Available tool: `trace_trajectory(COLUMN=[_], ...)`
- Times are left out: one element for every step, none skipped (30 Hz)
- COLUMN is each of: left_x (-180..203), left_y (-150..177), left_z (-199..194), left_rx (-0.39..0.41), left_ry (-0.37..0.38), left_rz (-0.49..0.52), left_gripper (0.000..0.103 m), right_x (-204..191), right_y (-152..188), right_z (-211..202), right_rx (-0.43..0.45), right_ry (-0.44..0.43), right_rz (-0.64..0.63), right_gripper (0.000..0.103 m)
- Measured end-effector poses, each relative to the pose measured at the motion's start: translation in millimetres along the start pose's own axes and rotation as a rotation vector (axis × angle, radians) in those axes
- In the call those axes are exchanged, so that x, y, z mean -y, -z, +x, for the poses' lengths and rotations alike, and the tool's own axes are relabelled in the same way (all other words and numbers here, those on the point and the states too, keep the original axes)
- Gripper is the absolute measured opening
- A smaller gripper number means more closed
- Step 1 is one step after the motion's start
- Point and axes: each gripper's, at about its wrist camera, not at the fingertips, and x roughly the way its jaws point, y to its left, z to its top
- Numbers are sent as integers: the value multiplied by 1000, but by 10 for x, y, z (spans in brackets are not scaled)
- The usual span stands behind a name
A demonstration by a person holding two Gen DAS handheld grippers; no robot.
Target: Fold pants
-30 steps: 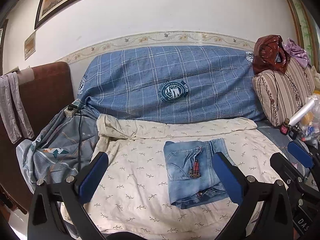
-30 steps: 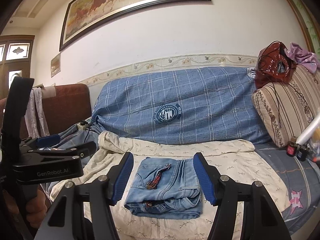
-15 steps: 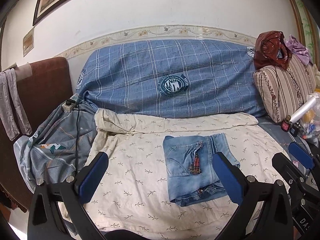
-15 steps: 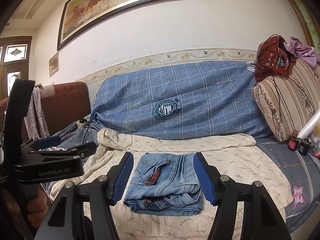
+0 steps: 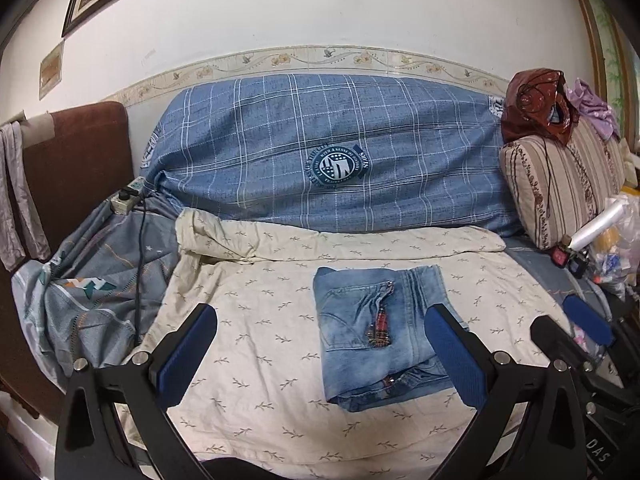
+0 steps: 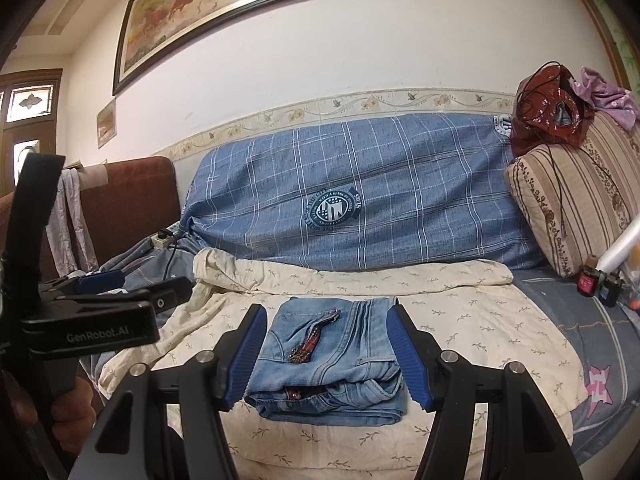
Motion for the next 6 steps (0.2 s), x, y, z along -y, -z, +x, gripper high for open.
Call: trace_trajectory(left_x=[-7,-18,-28,-36,-52,-76], left_y=[4,9,13,14,17,19], left_z=[10,21,37,60,93,138], left_rx=[6,12,17,18,19,17], left_ry=[-1,-5,-3,-4,-13,-20], left_rz=[-4,-9,-11,-13,-18,-24], left_gripper=[103,103,103,103,103,103], right_x=[12,20,37,60,89,132], right_y=[7,16,26,35,42,48], right_z=[18,35,57,81,107,138], right_rx=[-5,-11,-17,-22,-26,-31], right_ry=[-5,-10,-14,-14,-13,-6], right_rz=[5,11,19,29,39,50], right_gripper=[65,65,65,65,65,65])
